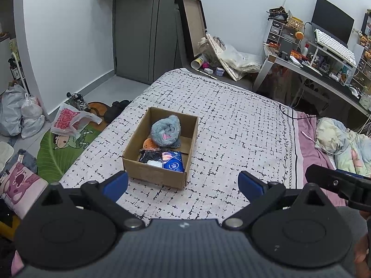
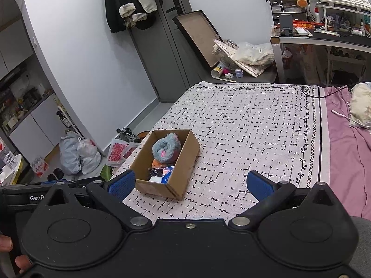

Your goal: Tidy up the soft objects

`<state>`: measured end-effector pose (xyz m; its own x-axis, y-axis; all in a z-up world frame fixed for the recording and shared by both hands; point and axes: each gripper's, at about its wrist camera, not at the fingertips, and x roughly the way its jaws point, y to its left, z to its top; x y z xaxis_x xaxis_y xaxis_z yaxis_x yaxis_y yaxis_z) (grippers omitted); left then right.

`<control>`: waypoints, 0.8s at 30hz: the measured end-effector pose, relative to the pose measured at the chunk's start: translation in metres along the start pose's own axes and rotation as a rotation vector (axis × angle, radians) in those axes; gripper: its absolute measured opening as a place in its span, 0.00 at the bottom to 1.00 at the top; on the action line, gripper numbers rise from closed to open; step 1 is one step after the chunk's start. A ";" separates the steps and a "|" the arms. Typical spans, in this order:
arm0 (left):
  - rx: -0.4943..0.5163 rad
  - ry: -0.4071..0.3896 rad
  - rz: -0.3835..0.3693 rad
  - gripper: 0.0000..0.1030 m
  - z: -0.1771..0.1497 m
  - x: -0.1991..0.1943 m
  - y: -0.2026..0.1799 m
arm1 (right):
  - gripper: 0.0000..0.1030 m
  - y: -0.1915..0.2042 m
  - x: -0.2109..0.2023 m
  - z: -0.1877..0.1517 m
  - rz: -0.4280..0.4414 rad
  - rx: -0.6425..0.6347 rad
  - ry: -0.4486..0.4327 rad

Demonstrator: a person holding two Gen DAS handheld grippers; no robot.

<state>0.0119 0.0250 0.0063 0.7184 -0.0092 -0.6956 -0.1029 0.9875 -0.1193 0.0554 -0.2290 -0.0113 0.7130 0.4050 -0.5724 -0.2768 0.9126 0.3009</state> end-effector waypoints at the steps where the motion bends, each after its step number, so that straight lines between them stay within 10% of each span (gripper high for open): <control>1: 0.000 0.000 0.000 0.97 0.000 0.000 -0.001 | 1.00 0.000 0.000 0.000 0.000 0.000 0.000; 24: 0.012 0.007 0.006 0.97 -0.004 0.002 -0.003 | 1.00 -0.003 -0.001 -0.001 0.000 0.004 0.005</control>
<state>0.0109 0.0214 0.0031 0.7128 -0.0041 -0.7014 -0.0988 0.9894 -0.1061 0.0546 -0.2316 -0.0127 0.7099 0.4051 -0.5761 -0.2744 0.9125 0.3035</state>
